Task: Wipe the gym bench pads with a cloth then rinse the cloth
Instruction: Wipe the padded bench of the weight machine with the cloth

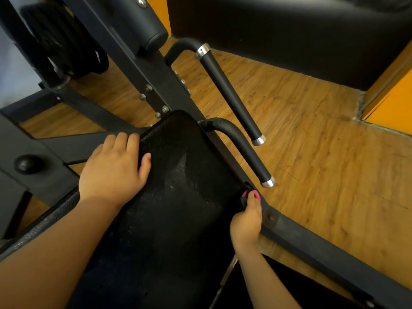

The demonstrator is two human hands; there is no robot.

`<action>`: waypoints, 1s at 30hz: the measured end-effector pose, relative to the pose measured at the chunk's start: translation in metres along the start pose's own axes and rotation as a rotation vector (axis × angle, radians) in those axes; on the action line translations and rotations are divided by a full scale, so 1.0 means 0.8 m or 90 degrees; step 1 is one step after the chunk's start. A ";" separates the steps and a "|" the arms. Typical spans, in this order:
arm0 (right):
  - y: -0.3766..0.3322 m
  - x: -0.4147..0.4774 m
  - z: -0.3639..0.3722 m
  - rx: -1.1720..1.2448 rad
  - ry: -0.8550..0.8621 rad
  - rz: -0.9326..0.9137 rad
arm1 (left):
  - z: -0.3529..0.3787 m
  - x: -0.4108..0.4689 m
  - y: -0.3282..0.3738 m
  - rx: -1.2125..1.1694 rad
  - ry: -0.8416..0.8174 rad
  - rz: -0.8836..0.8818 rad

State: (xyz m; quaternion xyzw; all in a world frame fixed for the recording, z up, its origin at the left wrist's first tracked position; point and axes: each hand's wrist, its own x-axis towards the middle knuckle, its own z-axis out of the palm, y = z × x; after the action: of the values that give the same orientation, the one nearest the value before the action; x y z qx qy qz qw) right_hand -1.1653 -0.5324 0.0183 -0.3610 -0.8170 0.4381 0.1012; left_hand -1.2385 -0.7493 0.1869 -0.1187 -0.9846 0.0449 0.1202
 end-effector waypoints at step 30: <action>-0.007 -0.093 0.013 0.040 -0.001 -0.056 | 0.004 0.000 -0.003 0.009 0.026 0.023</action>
State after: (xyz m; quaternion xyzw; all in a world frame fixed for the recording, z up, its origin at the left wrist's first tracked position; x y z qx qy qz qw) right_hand -1.1195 -0.5914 0.0279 -0.3209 -0.8179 0.4593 0.1308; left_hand -1.2397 -0.7520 0.1840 -0.1366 -0.9793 0.0519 0.1403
